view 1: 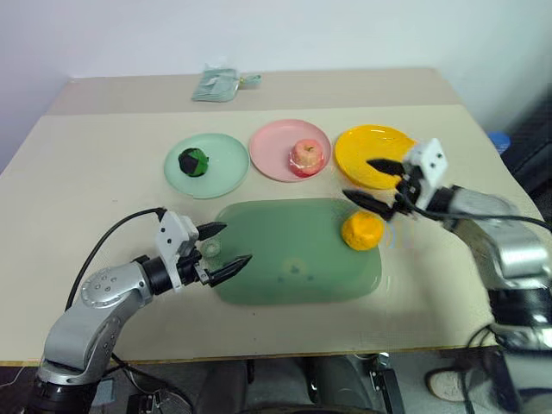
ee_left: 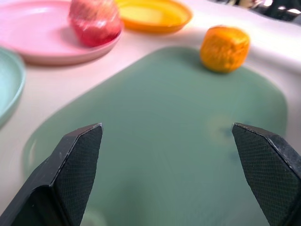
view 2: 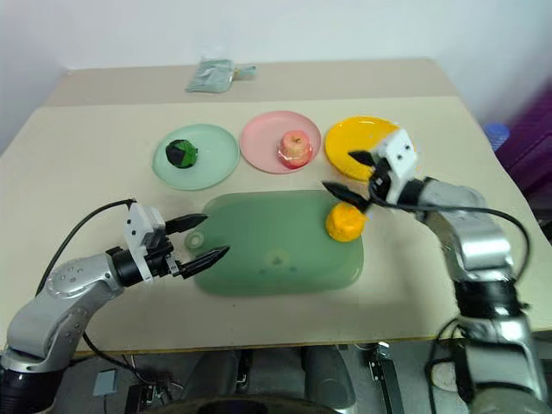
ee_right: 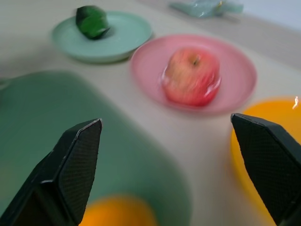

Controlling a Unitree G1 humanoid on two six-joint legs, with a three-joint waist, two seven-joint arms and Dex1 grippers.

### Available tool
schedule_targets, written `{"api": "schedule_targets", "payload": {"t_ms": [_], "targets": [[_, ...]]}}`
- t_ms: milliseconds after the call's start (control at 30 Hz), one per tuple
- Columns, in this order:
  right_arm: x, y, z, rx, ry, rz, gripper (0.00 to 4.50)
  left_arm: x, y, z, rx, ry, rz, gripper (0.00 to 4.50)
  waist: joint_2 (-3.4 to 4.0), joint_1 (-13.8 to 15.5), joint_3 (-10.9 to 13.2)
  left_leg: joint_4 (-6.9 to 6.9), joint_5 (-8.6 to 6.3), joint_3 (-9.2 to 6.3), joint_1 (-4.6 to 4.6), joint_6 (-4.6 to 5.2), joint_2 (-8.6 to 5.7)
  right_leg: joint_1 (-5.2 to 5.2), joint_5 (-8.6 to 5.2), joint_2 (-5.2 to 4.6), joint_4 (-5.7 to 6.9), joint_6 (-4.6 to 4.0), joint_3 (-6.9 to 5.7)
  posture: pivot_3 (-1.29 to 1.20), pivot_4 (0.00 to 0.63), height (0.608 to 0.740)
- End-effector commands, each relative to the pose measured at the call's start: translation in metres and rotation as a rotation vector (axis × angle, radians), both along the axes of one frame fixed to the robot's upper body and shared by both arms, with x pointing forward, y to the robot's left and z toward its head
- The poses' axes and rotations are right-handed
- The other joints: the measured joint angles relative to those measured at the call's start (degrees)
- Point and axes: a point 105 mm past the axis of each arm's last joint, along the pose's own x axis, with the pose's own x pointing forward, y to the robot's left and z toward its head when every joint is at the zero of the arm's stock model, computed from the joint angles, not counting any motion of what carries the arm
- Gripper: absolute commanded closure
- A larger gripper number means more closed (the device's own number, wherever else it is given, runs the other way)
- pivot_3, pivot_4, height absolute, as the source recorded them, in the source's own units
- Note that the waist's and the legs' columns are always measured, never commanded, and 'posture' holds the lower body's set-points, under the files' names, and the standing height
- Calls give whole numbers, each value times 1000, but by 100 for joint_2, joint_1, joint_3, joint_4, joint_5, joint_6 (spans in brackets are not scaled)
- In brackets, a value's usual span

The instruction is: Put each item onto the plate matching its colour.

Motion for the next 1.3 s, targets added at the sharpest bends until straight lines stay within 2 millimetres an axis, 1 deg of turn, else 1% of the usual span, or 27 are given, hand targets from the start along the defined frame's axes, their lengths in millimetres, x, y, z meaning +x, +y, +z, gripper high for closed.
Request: {"api": "schedule_targets", "payload": {"t_ms": [33,133,167,200,267,300,333,400,433,500,567,633,700,733,800,833,867,933,1000,1033,1100,1167,1233,1300], "targets": [[-17,0,-22,-40,85,-3,49,0,-7,5,-8,-18,-44,0,-1,11,-2,0,0,-2,2,0,0,3,0,2,1,-1,-1,0,150,740],[-15,1,-41,-60,129,-39,49,1,-10,5,-10,-19,-58,0,1,12,-1,3,0,2,2,0,-3,4,0,0,1,-1,1,0,150,740],[-14,2,-45,-63,137,-48,49,1,-10,5,-11,-20,-61,0,1,17,-1,4,0,3,2,0,-3,3,0,-1,1,0,3,0,150,740],[-9,1,-50,-55,155,-78,282,2,-11,5,-11,-22,-62,0,0,26,-1,4,0,1,1,0,-3,3,0,-1,1,0,2,0,150,740],[-1,-1,-53,-53,154,-125,907,2,-10,5,-11,-24,-62,0,0,31,-1,4,0,-1,0,0,-3,3,0,0,1,0,1,0,150,740],[2,-2,-51,-56,136,-136,1411,1,-10,6,-11,-25,-61,0,0,37,-1,5,0,-1,0,0,-3,3,0,-1,0,0,2,0,150,740],[5,-1,-43,-37,106,-142,1702,1,-9,6,-10,-25,-58,0,0,40,-1,5,0,-1,0,0,-3,3,0,-2,1,0,2,0,150,740],[12,0,-23,18,38,-157,1728,-1,-7,6,-8,-24,-49,0,0,48,-1,5,0,-2,-2,0,-4,3,0,-2,0,0,1,0,150,740],[17,0,-14,40,6,-174,1728,-2,-6,5,-8,-23,-46,0,0,47,-1,5,0,-3,-3,0,-4,2,0,-2,-1,0,1,0,150,740],[41,-10,1,74,-40,-300,1728,-4,-5,4,-11,-26,-34,0,1,17,0,5,0,-2,-3,0,-4,1,0,-3,-1,0,1,0,150,740],[70,-23,6,99,-40,-459,1728,-5,-6,5,-20,-28,-32,0,1,6,0,6,1,2,-2,-1,-3,-2,0,-3,3,0,3,0,150,740],[96,-36,3,104,-21,-601,1728,-7,-9,5,-27,-28,-38,0,1,16,0,6,2,-1,-4,-3,-4,-5,0,-2,4,-1,1,0,150,740],[117,-41,-2,87,-22,-687,1728,-9,-12,4,-26,-26,-42,0,1,42,0,5,2,0,-6,-4,-6,-7,0,-2,3,-1,1,0,150,740],[124,-42,-5,93,-15,-710,1728,-10,-13,3,-24,-25,-42,0,0,47,-1,4,2,-1,-9,-4,-6,-7,0,-3,1,-1,0,0,150,740],[134,-46,-6,96,-30,-751,669,-11,-13,2,-19,-30,-27,0,0,48,-1,1,2,2,-14,-4,-8,-10,0,-7,-3,-1,1,0,150,740],[137,-46,-4,106,-46,-756,303,-11,-12,2,-20,-32,-14,0,1,46,0,1,2,4,-16,-4,-8,-12,0,-7,-5,-1,1,0,150,740],[139,-47,-1,120,-63,-755,50,-11,-11,2,-21,-36,1,0,3,45,1,1,2,7,-18,-4,-8,-15,0,-10,-6,-1,2,0,150,740],[136,-48,10,129,-146,-728,50,-9,-1,3,-26,-51,79,0,6,23,3,1,2,10,-21,-4,-8,-18,0,-13,-6,0,3,0,150,740],[128,-54,15,139,-190,-682,50,-1,18,1,2,-78,210,0,7,16,3,0,2,13,-20,-3,-8,-22,1,-13,-3,0,7,0,150,740],[118,-61,16,118,-222,-639,50,7,40,-4,29,-83,330,0,7,35,3,1,2,12,-19,-3,-6,-21,1,-9,-2,0,6,0,150,740],[103,-71,15,84,-252,-582,50,15,70,-10,66,-91,487,0,8,72,1,2,2,1,-17,-3,-5,-14,0,-5,-2,0,-1,0,150,740],[79,-86,7,65,-219,-516,50,13,109,-15,107,-105,641,0,6,68,1,2,2,0,-17,-3,-6,-11,0,-6,-4,0,-1,0,150,740],[46,-102,-10,25,-112,-419,50,1,149,-15,124,-107,775,0,6,70,1,2,0,4,-17,0,-6,-9,0,-12,-9,0,-1,0,150,740],[23,-108,-21,-6,-17,-342,50,-10,169,-15,124,-99,835,0,8,54,2,0,-6,7,-17,10,-1,-5,0,-13,-20,1,-1,0,150,740]]}}
